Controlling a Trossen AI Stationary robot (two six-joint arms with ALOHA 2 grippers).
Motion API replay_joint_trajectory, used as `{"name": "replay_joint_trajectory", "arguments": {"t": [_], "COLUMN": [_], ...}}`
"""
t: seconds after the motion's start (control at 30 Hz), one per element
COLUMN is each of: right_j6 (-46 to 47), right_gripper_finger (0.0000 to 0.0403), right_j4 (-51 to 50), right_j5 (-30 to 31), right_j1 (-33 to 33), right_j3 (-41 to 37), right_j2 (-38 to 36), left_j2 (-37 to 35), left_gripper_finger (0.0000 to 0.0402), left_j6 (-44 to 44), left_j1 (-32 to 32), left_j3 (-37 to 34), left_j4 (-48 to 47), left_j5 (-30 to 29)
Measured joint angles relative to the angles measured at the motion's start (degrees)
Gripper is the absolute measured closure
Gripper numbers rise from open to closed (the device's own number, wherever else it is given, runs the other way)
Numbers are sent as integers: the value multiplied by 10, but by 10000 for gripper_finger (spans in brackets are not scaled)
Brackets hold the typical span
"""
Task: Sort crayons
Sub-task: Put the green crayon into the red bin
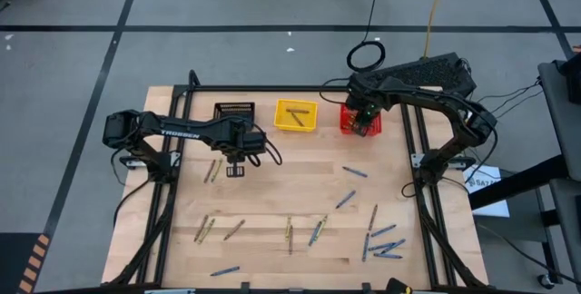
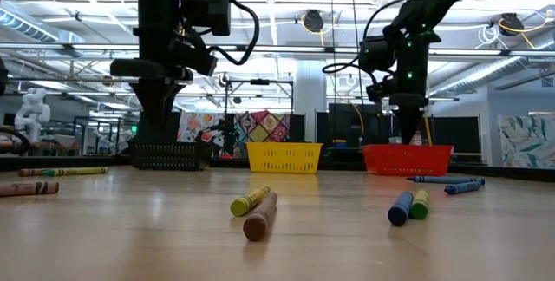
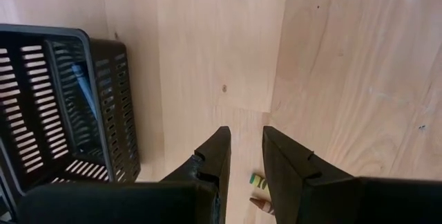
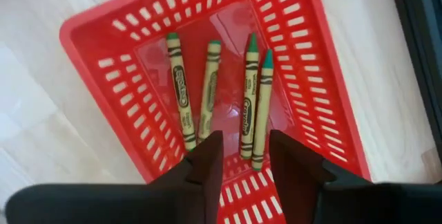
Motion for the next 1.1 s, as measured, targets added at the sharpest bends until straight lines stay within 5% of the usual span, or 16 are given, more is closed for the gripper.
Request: {"name": "replay_joint_trajectory", "arguments": {"t": [0.4, 0.53, 0.83, 1.1], "right_j6": [63, 82, 105, 105], "right_gripper_finger": [293, 293, 293, 293], "right_j4": [7, 7, 4, 5], "right_j5": [-2, -2, -2, -2], "right_j1": [0, 0, 1, 1], "right_j3": [0, 0, 0, 0], "right_j2": [0, 0, 0, 0], "left_j2": [0, 0, 0, 0], "left_gripper_finger": [324, 324, 324, 324], "left_j6": [5, -24, -168, -199], "left_j1": [2, 11, 56, 57], "left_j3": [0, 0, -12, -54], "left_j4": [72, 107, -6, -24], "left_j5": [-3, -51, -87, -36]}}
